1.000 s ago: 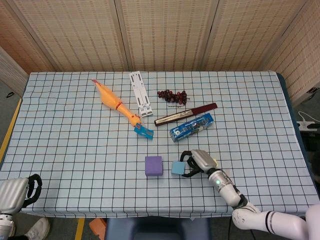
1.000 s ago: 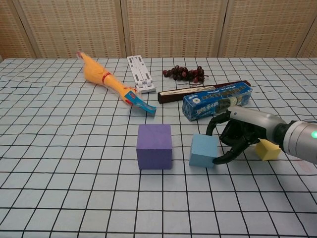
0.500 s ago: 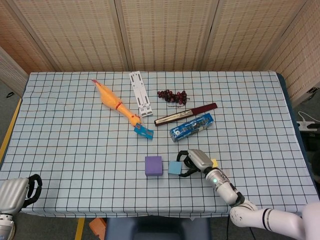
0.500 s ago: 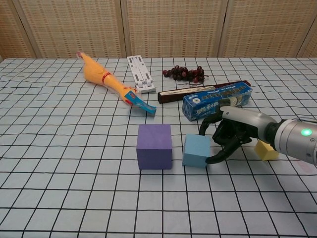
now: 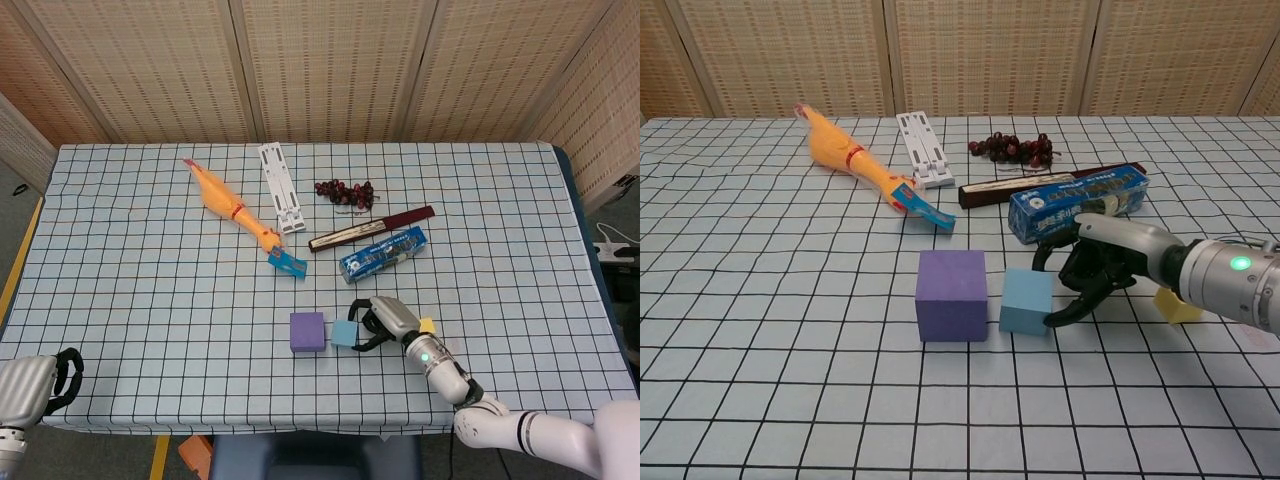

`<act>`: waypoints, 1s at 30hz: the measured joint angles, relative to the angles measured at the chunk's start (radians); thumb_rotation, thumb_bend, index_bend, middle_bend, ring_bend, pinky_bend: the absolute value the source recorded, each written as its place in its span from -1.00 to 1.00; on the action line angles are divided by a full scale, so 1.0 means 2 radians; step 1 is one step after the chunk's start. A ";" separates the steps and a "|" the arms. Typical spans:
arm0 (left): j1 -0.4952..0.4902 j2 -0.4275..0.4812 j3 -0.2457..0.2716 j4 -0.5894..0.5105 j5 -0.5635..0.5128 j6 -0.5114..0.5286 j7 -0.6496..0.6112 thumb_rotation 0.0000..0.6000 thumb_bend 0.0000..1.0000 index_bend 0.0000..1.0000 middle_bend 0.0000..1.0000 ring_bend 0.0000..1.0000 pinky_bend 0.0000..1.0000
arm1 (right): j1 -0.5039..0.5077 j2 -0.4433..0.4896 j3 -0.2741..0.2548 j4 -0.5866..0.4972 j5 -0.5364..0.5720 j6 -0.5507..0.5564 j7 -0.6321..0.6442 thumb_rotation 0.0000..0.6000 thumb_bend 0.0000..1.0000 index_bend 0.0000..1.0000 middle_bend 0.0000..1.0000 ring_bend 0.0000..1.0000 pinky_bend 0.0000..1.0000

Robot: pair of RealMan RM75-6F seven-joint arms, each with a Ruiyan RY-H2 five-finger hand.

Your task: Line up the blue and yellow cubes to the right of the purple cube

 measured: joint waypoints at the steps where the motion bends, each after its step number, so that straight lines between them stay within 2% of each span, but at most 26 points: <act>1: 0.000 0.000 0.000 0.000 0.000 0.000 0.000 1.00 -0.06 0.13 0.57 0.54 0.98 | 0.001 0.000 0.000 0.000 -0.001 -0.002 0.002 1.00 -1.00 0.03 0.81 0.74 0.99; 13: 0.000 0.000 0.000 0.000 -0.001 -0.001 -0.001 1.00 -0.06 0.13 0.57 0.54 0.98 | 0.007 -0.002 -0.002 0.007 -0.006 -0.008 0.011 1.00 -1.00 0.00 0.81 0.74 0.99; 26: -0.001 0.000 0.000 -0.001 0.000 -0.001 0.000 1.00 -0.05 0.13 0.57 0.54 0.97 | 0.008 0.003 -0.007 0.005 -0.012 -0.010 0.016 1.00 -1.00 -0.47 0.81 0.74 0.99; 30: -0.001 0.000 0.000 -0.001 0.000 -0.001 0.001 1.00 -0.06 0.13 0.57 0.54 0.98 | 0.007 0.009 -0.008 0.000 -0.016 -0.009 0.019 1.00 -1.00 -0.52 0.81 0.74 0.99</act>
